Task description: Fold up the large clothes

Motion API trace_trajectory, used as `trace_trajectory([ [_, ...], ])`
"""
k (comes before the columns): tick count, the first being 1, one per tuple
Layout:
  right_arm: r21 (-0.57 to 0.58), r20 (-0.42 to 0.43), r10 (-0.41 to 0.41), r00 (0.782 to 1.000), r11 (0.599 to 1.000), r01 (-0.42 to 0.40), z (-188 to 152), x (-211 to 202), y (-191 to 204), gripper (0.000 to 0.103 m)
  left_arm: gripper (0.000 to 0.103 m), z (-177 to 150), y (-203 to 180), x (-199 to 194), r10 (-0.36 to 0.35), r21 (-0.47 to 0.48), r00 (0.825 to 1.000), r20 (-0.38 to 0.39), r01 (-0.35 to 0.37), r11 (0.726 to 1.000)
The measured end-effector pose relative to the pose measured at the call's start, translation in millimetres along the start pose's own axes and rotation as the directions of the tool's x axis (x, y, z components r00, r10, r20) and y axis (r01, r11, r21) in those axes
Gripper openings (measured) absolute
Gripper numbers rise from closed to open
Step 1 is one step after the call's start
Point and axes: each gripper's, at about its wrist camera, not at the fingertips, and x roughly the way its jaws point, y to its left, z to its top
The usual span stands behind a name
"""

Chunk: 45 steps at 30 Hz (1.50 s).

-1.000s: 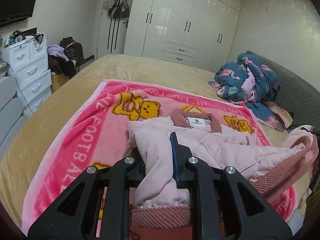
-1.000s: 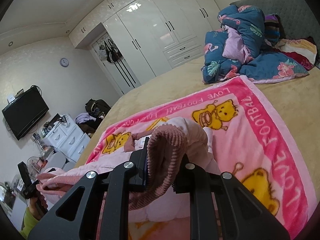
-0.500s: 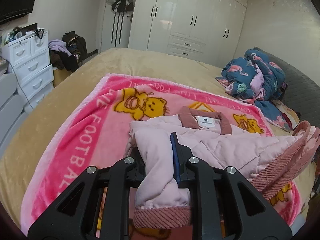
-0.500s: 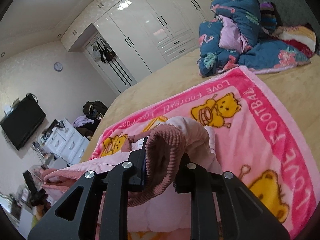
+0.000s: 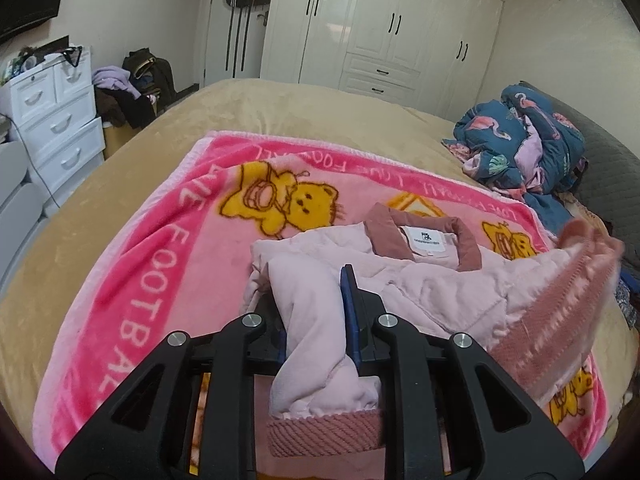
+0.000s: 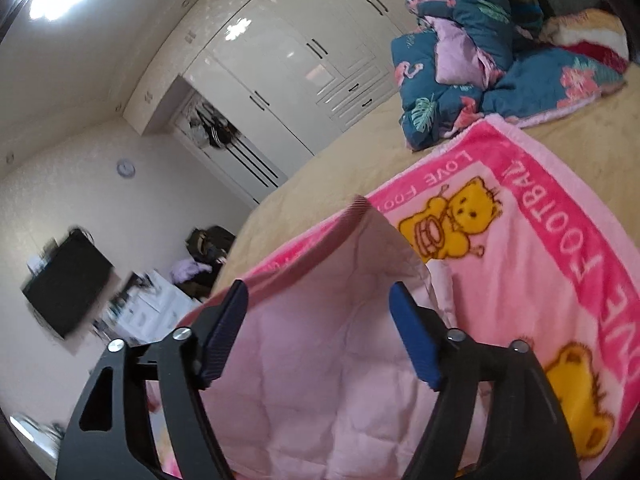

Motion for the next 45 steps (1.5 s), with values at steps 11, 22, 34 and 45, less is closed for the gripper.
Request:
trace_trajectory([
  [11, -0.276, -0.196, -0.221, 0.955, 0.947, 0.163, -72.7, 73.2, 5.0, 0.078, 0.059, -3.1, -11.4, 23.3, -0.006, 0.008, 1.0, -0.007, 0.007, 1.0],
  [22, -0.325, -0.181, -0.235, 0.955, 0.931, 0.167, -88.8, 70.5, 2.7, 0.087, 0.094, -0.6, -32.4, -11.1, -0.041, 0.062, 0.994, 0.103, 0.034, 0.997],
  [34, -0.361, -0.092, -0.273, 0.958, 0.905, 0.223, -79.7, 36.2, 4.2, 0.096, 0.094, 0.9, -26.5, -52.5, 0.012, 0.109, 0.976, 0.216, -0.036, 0.993],
  [45, -0.382, -0.12, -0.356, 0.927, 0.878, 0.288, -83.9, 41.6, -19.9, 0.097, 0.094, -45.4, 14.2, -0.2, 0.107, 0.11, 0.994, -0.001, -0.106, 0.988],
])
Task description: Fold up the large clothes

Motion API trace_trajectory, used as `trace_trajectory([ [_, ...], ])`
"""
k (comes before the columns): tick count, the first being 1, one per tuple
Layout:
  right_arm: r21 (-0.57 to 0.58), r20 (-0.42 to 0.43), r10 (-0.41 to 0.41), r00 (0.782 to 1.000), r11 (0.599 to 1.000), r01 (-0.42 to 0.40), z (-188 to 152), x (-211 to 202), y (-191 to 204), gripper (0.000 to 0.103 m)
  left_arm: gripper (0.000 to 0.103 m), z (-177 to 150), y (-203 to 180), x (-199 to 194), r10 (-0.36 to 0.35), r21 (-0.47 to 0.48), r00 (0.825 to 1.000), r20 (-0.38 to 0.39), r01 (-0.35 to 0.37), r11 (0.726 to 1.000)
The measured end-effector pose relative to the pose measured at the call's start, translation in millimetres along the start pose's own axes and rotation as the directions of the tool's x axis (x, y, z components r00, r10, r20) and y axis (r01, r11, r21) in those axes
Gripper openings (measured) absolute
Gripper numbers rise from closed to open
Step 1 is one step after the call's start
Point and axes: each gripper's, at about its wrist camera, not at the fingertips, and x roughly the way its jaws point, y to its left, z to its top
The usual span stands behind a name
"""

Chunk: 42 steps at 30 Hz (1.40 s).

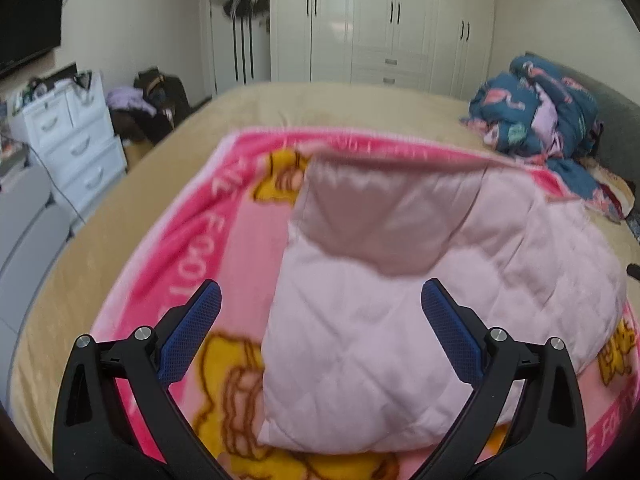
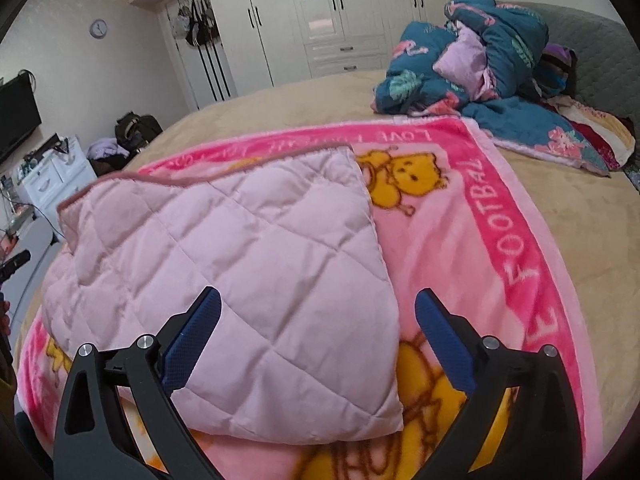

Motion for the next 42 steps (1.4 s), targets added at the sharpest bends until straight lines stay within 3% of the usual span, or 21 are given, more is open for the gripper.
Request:
trace_trajectory([
  [6, -0.026, -0.052, -0.015, 0.999, 1.0, 0.014, -7.2, 24.5, -2.7, 0.097, 0.094, -25.4, 12.0, 31.0, -0.045, -0.035, 0.993, -0.107, 0.041, 0.999],
  [8, -0.036, -0.06, -0.02, 0.998, 0.999, 0.018, -9.8, 30.3, -2.5, 0.097, 0.094, -33.1, 14.3, 41.6, -0.095, -0.064, 0.985, -0.143, 0.087, 0.994],
  [11, -0.032, -0.059, -0.008, 0.998, 0.999, 0.006, -16.2, 37.7, -2.7, 0.096, 0.094, -41.8, 15.8, 51.9, -0.125, -0.085, 0.979, -0.161, 0.113, 0.99],
  [13, -0.021, -0.063, 0.007, 0.998, 1.0, -0.008, -20.1, 42.1, -3.8, 0.087, 0.094, -46.9, 17.8, 57.2, -0.148, -0.114, 0.976, -0.162, 0.13, 0.985],
  [15, -0.028, -0.055, 0.005, 0.998, 1.0, -0.006, -24.3, 44.8, -1.7, 0.077, 0.076, -50.4, 19.0, 57.0, -0.175, -0.132, 0.975, -0.135, 0.157, 0.979],
  [16, -0.034, -0.049, 0.0, 0.999, 0.999, -0.002, -25.0, 44.6, -0.8, 0.054, 0.053, -51.1, 17.1, 56.1, -0.195, -0.138, 0.973, -0.124, 0.178, 0.974],
  [17, -0.04, -0.043, 0.007, 0.999, 0.999, -0.009, -25.7, 43.7, 0.7, 0.048, 0.039, -50.5, 12.9, 54.0, -0.182, -0.126, 0.977, -0.113, 0.168, 0.978],
  [19, -0.045, -0.008, 0.023, 1.0, 0.999, -0.024, -24.2, 35.8, 4.4, 0.026, 0.018, -47.1, 3.8, 48.0, -0.166, -0.094, 0.982, -0.09, 0.158, 0.983],
  [20, -0.057, 0.009, 0.024, 1.0, 0.998, -0.024, -21.4, 31.3, 7.1, 0.024, 0.014, -40.7, 1.3, 42.0, -0.161, -0.088, 0.985, -0.06, 0.156, 0.984],
  [24, -0.029, 0.105, 0.029, 0.994, 0.999, -0.026, 7.5, 12.1, 6.3, 0.018, 0.01, -2.2, 3.5, 32.2, -0.14, -0.102, 0.99, 0.025, 0.142, 0.985],
  [28, 0.009, 0.148, 0.028, 0.989, 1.0, -0.03, 45.2, 19.2, 3.0, 0.018, 0.01, 29.0, 3.7, 41.7, -0.121, -0.118, 0.991, 0.05, 0.126, 0.985],
  [33, 0.043, 0.076, -0.029, 0.997, 0.999, 0.026, 64.9, 69.6, -0.8, 0.018, 0.01, 36.5, -5.7, 76.3, -0.042, -0.082, 0.999, 0.002, 0.042, 0.996],
  [42, 0.089, -0.014, -0.062, 0.998, 0.994, 0.063, 46.8, 113.8, -9.8, 0.02, 0.014, 26.8, -3.6, 109.4, -0.009, -0.09, 0.998, -0.058, 0.004, 0.996],
])
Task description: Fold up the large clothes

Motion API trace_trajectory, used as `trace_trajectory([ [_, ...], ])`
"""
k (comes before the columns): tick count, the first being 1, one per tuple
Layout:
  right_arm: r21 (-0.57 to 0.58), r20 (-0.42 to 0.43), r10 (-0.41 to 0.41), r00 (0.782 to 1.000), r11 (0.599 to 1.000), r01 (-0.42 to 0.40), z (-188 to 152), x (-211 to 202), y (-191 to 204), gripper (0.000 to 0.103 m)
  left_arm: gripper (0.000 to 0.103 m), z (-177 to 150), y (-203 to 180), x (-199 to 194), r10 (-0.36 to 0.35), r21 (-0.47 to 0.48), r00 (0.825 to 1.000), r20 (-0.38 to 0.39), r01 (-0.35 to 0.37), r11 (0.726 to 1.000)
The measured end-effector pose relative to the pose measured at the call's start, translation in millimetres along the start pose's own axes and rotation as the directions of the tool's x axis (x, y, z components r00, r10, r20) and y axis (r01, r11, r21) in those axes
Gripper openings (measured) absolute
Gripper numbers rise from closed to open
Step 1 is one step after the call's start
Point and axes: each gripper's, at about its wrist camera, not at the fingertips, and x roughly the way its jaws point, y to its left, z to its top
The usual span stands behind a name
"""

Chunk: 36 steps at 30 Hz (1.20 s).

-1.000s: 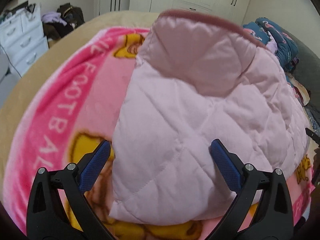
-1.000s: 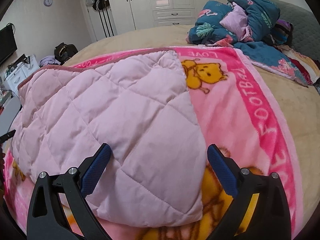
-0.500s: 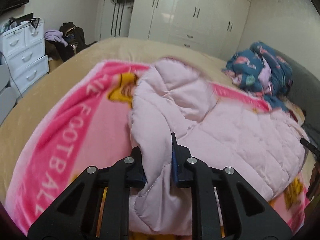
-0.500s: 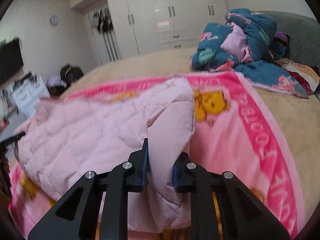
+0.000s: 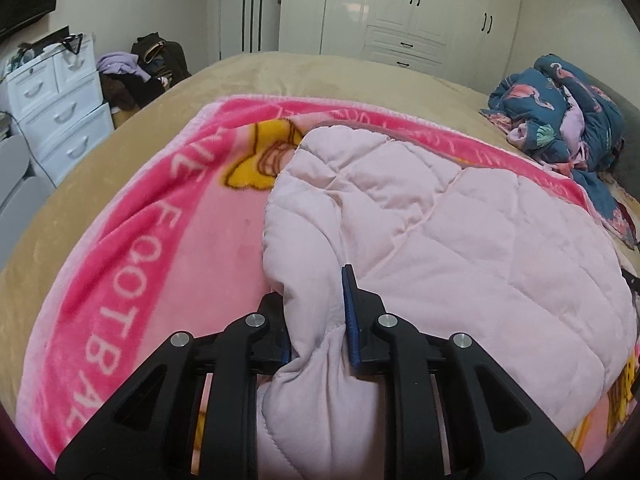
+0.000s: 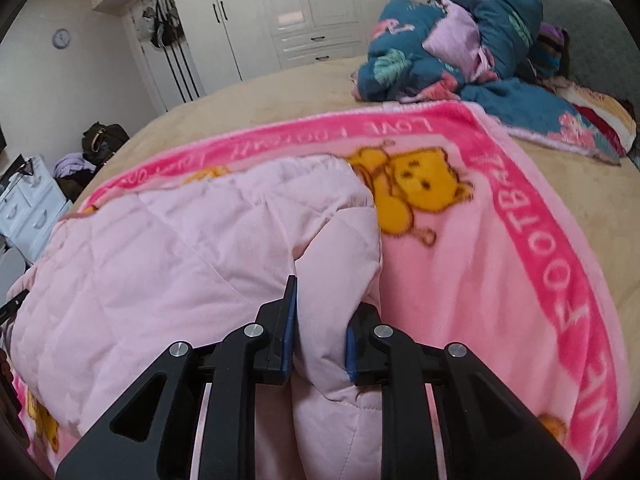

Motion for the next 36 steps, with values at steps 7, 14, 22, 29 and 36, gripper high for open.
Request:
trace_trajectory([
  [7, 0.0, -0.01, -0.024, 1.0, 1.0, 0.024, -6.7, -8.2, -1.1, 0.034, 0.022, -1.1, 3.2, -0.7, 0.007, -0.013, 1.0, -0.018, -0.008, 1.0],
  [14, 0.036, 0.04, -0.029, 0.999, 0.999, 0.028, -18.8, -42.3, -7.4, 0.092, 0.06, -2.8, 9.6, -20.3, 0.01, -0.038, 1.0, -0.003, -0.01, 0.999],
  [22, 0.06, 0.107, 0.03, 0.994, 0.998, -0.037, -35.0, -93.4, -9.5, 0.099, 0.094, -6.6, 7.5, -64.5, -0.024, -0.054, 0.998, 0.055, 0.027, 0.998],
  [29, 0.061, 0.143, 0.054, 0.988, 0.996, -0.063, -48.3, -130.5, -6.4, 0.099, 0.094, -19.7, 4.3, -91.1, -0.05, -0.037, 0.997, 0.065, 0.052, 0.998],
  [36, 0.056, 0.148, 0.07, 0.987, 0.995, -0.079, -59.7, -151.0, 0.7, 0.099, 0.094, -35.1, -2.7, -107.5, -0.056, -0.018, 0.996, 0.066, 0.057, 0.998],
])
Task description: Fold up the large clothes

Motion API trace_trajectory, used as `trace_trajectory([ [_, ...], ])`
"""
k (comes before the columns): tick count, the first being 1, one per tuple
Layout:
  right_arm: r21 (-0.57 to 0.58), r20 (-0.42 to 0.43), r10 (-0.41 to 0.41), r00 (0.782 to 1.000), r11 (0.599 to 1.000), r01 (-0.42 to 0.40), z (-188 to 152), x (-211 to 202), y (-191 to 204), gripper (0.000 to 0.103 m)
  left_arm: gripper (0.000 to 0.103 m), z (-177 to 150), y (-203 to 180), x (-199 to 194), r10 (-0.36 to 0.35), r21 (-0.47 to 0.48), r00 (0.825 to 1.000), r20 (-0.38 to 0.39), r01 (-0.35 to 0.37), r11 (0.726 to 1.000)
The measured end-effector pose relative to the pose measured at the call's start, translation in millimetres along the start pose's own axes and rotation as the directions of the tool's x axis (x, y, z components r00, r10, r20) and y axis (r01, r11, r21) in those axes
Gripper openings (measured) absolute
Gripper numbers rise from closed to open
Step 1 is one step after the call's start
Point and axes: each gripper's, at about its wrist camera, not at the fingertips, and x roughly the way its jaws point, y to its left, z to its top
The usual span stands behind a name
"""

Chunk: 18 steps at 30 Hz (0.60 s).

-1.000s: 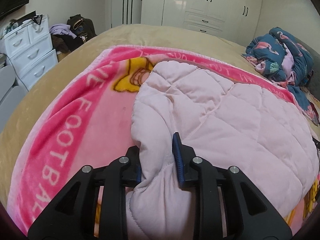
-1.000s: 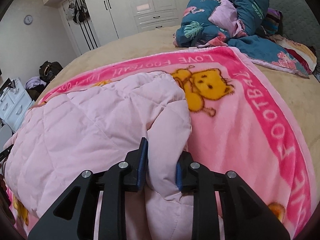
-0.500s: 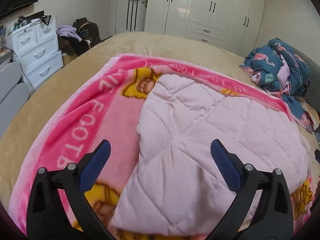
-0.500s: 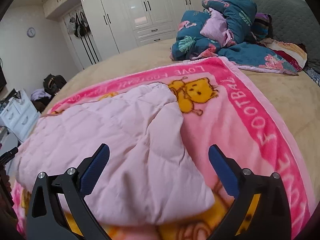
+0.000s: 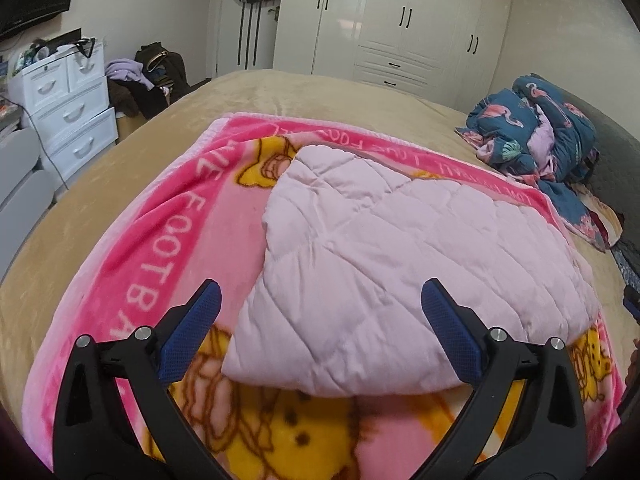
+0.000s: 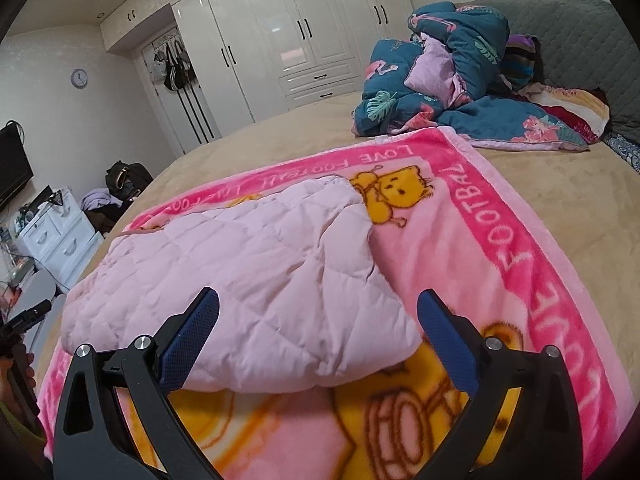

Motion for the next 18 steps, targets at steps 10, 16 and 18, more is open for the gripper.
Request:
trace_trajectory([
  [10, 0.029, -0.019, 0.017, 1.0, 0.999, -0.016, -15.9, -8.4, 6.2, 0.099, 0.094, -23.5, -6.3, -9.3, 0.022, 0.037, 1.0, -0.01, -0.022, 0.999],
  [16, 0.052, -0.043, -0.015, 0.999, 0.999, 0.017, -28.2, -1.9, 5.4, 0.099, 0.094, -38.1, -7.5, -6.2, 0.028, 0.036, 0.999, -0.045, -0.026, 0.999],
  [18, 0.056, -0.051, -0.029, 0.998, 0.998, 0.032, -32.2, 1.0, 5.0, 0.099, 0.094, -43.4, -8.1, -3.8, 0.031, 0.033, 0.998, -0.06, -0.029, 0.999],
])
